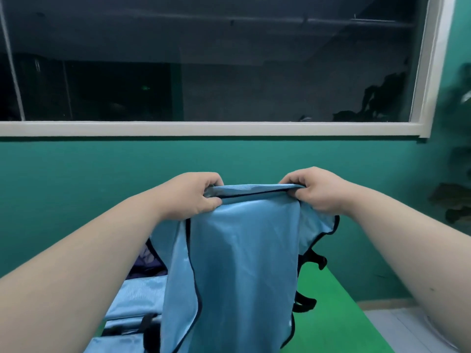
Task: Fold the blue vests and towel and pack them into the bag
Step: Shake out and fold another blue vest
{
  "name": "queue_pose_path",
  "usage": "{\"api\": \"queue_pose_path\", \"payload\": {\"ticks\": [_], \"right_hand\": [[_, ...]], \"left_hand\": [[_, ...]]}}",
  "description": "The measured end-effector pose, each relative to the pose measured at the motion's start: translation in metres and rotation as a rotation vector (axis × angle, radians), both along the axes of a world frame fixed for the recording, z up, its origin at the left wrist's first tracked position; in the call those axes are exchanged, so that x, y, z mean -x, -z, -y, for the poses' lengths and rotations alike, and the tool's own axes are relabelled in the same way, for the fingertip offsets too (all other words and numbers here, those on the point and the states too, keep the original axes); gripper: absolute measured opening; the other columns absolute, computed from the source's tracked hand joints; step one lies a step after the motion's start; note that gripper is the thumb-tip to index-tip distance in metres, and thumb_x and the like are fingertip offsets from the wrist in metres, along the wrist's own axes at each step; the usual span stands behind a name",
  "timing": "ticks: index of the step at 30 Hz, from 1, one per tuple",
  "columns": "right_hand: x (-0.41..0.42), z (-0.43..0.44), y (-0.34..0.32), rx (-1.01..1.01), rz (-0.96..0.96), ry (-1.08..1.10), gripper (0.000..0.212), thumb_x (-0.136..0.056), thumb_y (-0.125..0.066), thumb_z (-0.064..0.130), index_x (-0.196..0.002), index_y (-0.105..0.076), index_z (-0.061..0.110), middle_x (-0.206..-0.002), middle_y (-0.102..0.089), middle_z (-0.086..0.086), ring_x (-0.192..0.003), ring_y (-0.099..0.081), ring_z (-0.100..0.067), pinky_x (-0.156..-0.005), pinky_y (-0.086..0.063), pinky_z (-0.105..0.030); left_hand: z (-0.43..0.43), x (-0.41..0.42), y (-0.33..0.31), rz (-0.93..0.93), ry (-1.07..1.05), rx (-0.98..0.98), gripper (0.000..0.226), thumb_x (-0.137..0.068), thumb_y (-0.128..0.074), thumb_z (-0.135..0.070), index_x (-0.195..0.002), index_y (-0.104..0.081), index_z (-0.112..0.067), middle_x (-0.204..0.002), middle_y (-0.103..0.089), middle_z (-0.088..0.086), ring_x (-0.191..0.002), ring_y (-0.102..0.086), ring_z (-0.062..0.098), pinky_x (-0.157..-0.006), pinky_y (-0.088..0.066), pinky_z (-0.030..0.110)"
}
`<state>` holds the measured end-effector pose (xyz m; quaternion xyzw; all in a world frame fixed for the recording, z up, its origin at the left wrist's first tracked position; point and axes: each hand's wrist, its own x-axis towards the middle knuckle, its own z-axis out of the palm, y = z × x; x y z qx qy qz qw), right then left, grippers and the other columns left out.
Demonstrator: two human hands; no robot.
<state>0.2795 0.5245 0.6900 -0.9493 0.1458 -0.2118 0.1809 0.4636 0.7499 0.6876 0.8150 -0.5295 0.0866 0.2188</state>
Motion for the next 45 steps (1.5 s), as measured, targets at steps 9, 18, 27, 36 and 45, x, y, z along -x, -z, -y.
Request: {"api": "queue_pose_path", "payload": {"ticks": [9,18,27,36,45], "right_hand": [[0.039,-0.012,-0.017,-0.174,-0.078,-0.104,0.024,-0.094,-0.06,0.013,-0.099,-0.074,0.031,-0.098,-0.076,0.006,-0.095,-0.071,-0.019,-0.09,-0.056,-0.037],[0.024,0.006,0.02,-0.472,-0.057,-0.174,0.02,-0.091,-0.066,0.005,-0.103,-0.071,0.02,-0.086,-0.071,-0.005,-0.07,-0.06,-0.016,-0.056,-0.045,-0.02],[-0.025,0.034,0.098,-0.521,-0.095,-0.119,0.024,-0.085,-0.072,0.005,-0.1,-0.068,0.023,-0.073,-0.06,0.0,-0.056,-0.047,-0.013,-0.051,-0.039,-0.021],[-0.056,0.035,0.16,-0.236,-0.21,-0.123,0.035,-0.078,-0.057,0.001,-0.074,-0.059,0.036,-0.095,-0.068,0.008,-0.083,-0.062,-0.017,-0.084,-0.052,-0.04],[-0.068,0.024,0.194,-0.266,-0.208,-0.023,0.016,-0.089,-0.066,0.022,-0.094,-0.072,0.035,-0.087,-0.065,0.025,-0.074,-0.055,0.014,-0.066,-0.04,-0.007]], "left_hand": [[-0.032,0.021,-0.009,-0.107,0.081,0.063,0.021,-0.094,-0.063,-0.026,-0.1,-0.05,-0.041,-0.084,-0.07,-0.01,-0.066,-0.058,0.011,-0.071,-0.047,0.028],[-0.027,0.009,0.02,-0.306,0.203,0.146,0.02,-0.096,-0.06,-0.012,-0.088,-0.063,-0.03,-0.083,-0.067,-0.001,-0.074,-0.052,0.01,-0.078,-0.043,0.032],[0.011,-0.029,0.097,-0.366,0.038,0.044,0.031,-0.094,-0.054,-0.015,-0.094,-0.068,-0.043,-0.099,-0.068,-0.025,-0.092,-0.062,0.004,-0.091,-0.048,0.029],[0.031,-0.067,0.16,-0.348,-0.01,-0.075,0.03,-0.097,-0.053,-0.022,-0.099,-0.065,-0.05,-0.112,-0.064,-0.031,-0.104,-0.055,-0.015,-0.081,-0.034,0.0],[0.025,-0.07,0.184,-0.278,-0.05,-0.105,0.02,-0.099,-0.055,-0.031,-0.108,-0.068,-0.044,-0.088,-0.06,-0.032,-0.085,-0.056,-0.013,-0.071,-0.035,0.005]]}}
